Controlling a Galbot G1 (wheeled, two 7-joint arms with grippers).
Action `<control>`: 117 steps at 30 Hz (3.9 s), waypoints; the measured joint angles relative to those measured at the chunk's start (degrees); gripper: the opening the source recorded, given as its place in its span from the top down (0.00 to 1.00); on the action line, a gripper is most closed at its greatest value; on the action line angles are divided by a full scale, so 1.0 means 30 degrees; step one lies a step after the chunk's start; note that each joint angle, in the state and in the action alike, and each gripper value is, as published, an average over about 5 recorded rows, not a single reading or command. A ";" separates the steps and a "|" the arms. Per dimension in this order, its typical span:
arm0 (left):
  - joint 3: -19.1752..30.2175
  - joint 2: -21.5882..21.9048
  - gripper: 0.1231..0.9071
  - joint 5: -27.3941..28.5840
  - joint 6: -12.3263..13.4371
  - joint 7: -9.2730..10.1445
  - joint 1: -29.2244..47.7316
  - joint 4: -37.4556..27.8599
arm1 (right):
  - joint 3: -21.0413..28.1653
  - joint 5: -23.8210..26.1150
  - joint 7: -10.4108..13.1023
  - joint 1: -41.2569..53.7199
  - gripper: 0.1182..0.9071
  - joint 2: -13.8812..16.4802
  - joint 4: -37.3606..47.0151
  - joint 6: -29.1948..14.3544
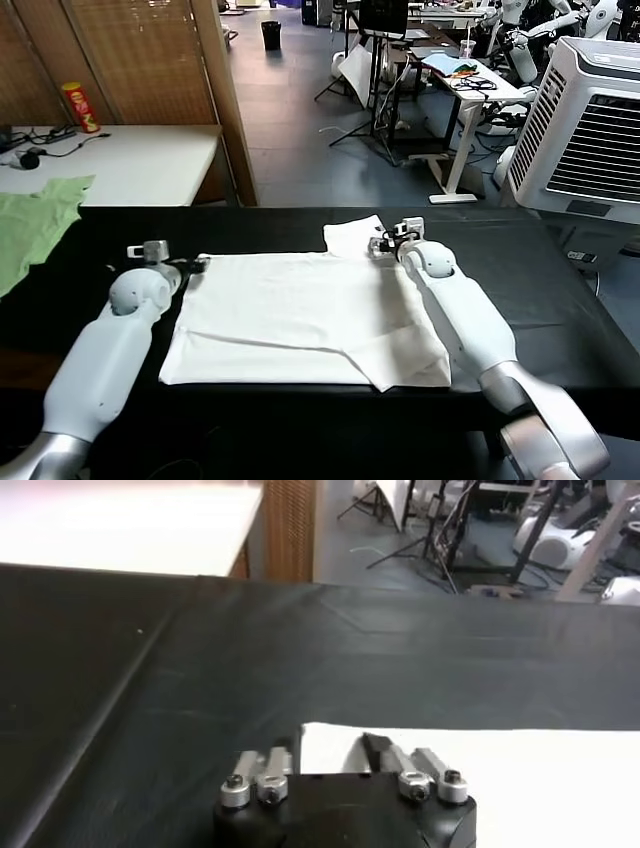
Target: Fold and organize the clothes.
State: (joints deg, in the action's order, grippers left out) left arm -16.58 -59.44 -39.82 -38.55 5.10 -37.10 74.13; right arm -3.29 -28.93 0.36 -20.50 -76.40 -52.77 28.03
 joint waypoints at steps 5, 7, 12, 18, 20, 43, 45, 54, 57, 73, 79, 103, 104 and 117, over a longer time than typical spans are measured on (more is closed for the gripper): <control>-0.0150 -0.0015 0.95 0.0130 0.0143 -0.0155 -0.0111 0.0137 | -0.0532 0.0458 -0.0287 -0.0570 0.99 0.0385 -0.0907 -0.1014; -0.0294 -0.0016 0.96 0.0278 0.0175 -0.0199 -0.0190 0.0283 | -0.0712 0.0582 -0.0464 -0.0928 0.99 0.0713 -0.1731 -0.1225; -0.0787 0.0238 0.97 0.0622 0.0159 -0.0250 -0.0672 0.1213 | -0.1175 0.0480 -0.0600 -0.2255 0.99 0.1957 -0.4726 -0.1051; -0.1544 0.0973 0.98 0.0242 -0.0002 -0.0082 -0.1896 0.3590 | -0.1919 0.0276 -0.0201 -0.4419 0.99 0.3678 -0.8977 0.0132; -0.1862 0.1288 0.98 0.0118 -0.0087 -0.0056 -0.2627 0.4651 | -0.2199 0.0332 0.0223 -0.5255 0.99 0.4185 -1.0359 0.0720; -0.6922 0.2084 0.98 0.0148 -0.0177 0.0995 -1.3808 1.4757 | -0.4709 0.0431 0.1487 -1.3754 0.99 0.7061 -2.0152 0.4728; -0.7078 0.1967 0.98 0.0228 -0.0174 0.1091 -1.4282 1.5006 | -0.4832 0.0450 0.1528 -1.4303 0.99 0.7119 -2.0553 0.4729; -0.7306 0.1624 0.98 0.0792 -0.0153 0.1207 -1.5197 1.5151 | -0.5121 0.0536 0.1706 -1.6008 0.99 0.7283 -2.1616 0.4727; -0.7361 0.1549 0.98 0.0960 -0.0159 0.1204 -1.5419 1.5135 | -0.5138 0.0569 0.1725 -1.6344 0.99 0.7269 -2.1761 0.4726; -0.8211 0.1419 0.34 0.1848 -0.0783 0.1100 -1.6601 1.6191 | -0.6931 -0.1071 0.2360 -1.7316 0.27 0.7576 -2.3404 0.4719; -0.8435 0.1350 0.15 0.0857 -0.0246 0.1494 -1.5724 1.5885 | -0.6635 -0.0310 0.3009 -1.5494 0.14 0.6494 -2.1405 0.4090; -0.6705 -0.0430 0.75 -0.1085 -0.0045 0.1408 -1.1369 1.0349 | -0.5415 0.0823 0.2833 -1.2506 0.64 0.2906 -1.5065 0.1092; -0.6711 -0.0434 0.82 -0.1028 -0.0022 0.1341 -1.1371 1.0278 | -0.5421 0.0953 0.2817 -1.2511 0.69 0.2784 -1.4985 0.1011; -0.6239 -0.0852 1.00 0.2755 0.2198 0.0186 -1.0587 0.9119 | -0.5933 0.3046 0.3938 -1.3667 1.00 0.1335 -1.5588 0.0388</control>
State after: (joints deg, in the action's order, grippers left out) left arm -35.30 -62.00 -31.56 -31.95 5.66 -68.86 101.49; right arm -21.09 -19.79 12.18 -61.50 -72.40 -99.54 29.19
